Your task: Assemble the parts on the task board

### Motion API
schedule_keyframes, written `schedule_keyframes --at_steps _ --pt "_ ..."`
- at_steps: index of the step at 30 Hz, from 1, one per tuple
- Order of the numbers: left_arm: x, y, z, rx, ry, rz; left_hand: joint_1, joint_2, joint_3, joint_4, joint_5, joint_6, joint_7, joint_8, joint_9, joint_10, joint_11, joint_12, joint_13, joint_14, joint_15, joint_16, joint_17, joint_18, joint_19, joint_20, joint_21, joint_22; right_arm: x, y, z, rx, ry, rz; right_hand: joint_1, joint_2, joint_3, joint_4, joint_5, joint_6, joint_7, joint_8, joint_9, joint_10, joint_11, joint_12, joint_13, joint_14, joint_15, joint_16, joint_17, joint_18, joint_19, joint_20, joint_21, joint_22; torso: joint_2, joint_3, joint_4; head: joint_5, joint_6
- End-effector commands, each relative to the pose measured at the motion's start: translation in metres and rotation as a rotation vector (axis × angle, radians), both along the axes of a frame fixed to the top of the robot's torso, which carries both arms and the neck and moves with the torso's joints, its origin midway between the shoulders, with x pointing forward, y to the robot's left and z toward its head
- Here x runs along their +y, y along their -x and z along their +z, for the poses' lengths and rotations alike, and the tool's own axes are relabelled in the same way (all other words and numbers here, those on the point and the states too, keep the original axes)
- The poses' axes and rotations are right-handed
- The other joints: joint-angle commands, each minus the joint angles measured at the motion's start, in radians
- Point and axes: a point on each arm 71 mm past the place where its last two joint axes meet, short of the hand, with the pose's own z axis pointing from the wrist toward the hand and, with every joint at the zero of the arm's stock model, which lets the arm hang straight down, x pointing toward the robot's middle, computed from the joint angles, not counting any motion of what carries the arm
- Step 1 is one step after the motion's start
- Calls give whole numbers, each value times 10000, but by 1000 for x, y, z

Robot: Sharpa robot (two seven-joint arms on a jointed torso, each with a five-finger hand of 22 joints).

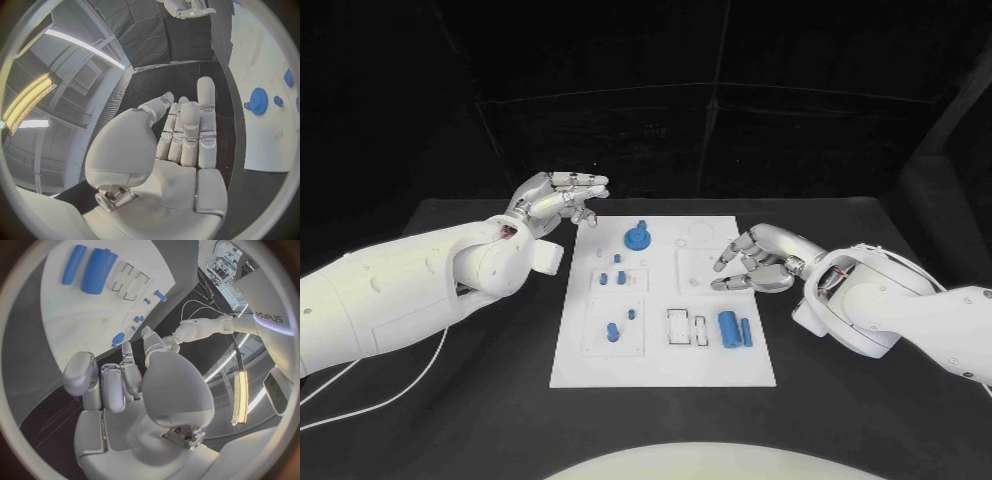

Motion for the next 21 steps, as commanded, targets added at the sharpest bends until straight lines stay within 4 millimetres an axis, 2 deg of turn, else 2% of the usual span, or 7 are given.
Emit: schedule_keyframes --at_steps 1,4,5,10,15,18,21 --pt "-1 1 0 23 53 -131 -59 77 -40 -5 20 -31 33 47 -7 -69 21 43 13 -87 14 -52 -30 126 -66 -25 -55 -11 -12 2 -7 397 973 -695 15 182 -193 72 183 36 -89 345 80 389 -18 512 931 666 -62 272 554 -199 233 -33 385 655 -18 5 -107 -103 25" --pt "-1 1 0 40 44 -138 -59 77 -41 -5 20 -31 32 48 -7 -69 21 43 13 -89 14 -53 -33 126 -67 -24 -56 -11 -21 6 -12 408 1586 -1073 -98 276 -440 239 197 103 -154 692 177 864 -83 1010 1911 768 -108 578 1227 -307 432 -61 750 1282 -22 5 -137 -143 6" --pt "-1 2 0 45 42 -143 -59 77 -41 -5 20 -31 32 48 -7 -69 21 43 13 -89 14 -53 -33 126 -67 -24 -56 -11 -23 7 -14 450 1744 -1192 -167 289 -519 305 219 98 -164 769 201 955 -96 1102 2100 790 -119 642 1373 -334 478 -66 833 1428 -27 -3 -127 -177 -11" --pt "-1 2 -1 58 32 -150 -59 77 -41 -5 20 -31 32 48 -7 -69 21 43 13 -89 14 -53 -33 126 -67 -24 -56 -11 -26 14 -22 765 2418 -1513 -509 288 -921 655 177 -191 -160 994 259 1051 -90 1209 2342 834 -109 792 1712 -405 602 -77 1081 1854 -26 -10 -113 -234 -64" --pt "-1 2 -1 65 28 -156 -59 77 -41 -5 20 -31 32 48 -7 -69 21 43 13 -89 14 -53 -33 126 -67 -24 -56 -11 -23 20 -30 879 2852 -1604 -933 20 -1363 1197 234 -391 -163 1276 340 1080 -84 1236 2441 869 -97 896 1964 -460 691 -60 1275 2200 -4 -18 -101 -239 -211" --pt "-1 2 -1 67 25 -156 -59 77 -41 -5 20 -31 32 48 -7 -69 21 43 13 -89 14 -53 -33 126 -67 -24 -56 -11 -19 22 -32 840 3007 -1555 -907 -51 -1408 1295 227 -432 -167 1369 372 1084 -87 1238 2458 871 -99 907 1991 -467 699 -59 1303 2245 -17 -22 -114 -235 -224" --pt "-1 2 -2 71 22 -157 -59 77 -41 -5 20 -31 32 48 -7 -69 21 43 13 -89 14 -53 -33 126 -67 -24 -56 -11 -17 24 -34 770 3122 -1486 -900 -255 -1480 1538 136 -514 -170 1520 424 1095 -88 1242 2494 869 -98 911 2003 -470 694 -56 1325 2276 -21 -23 -111 -236 -231"
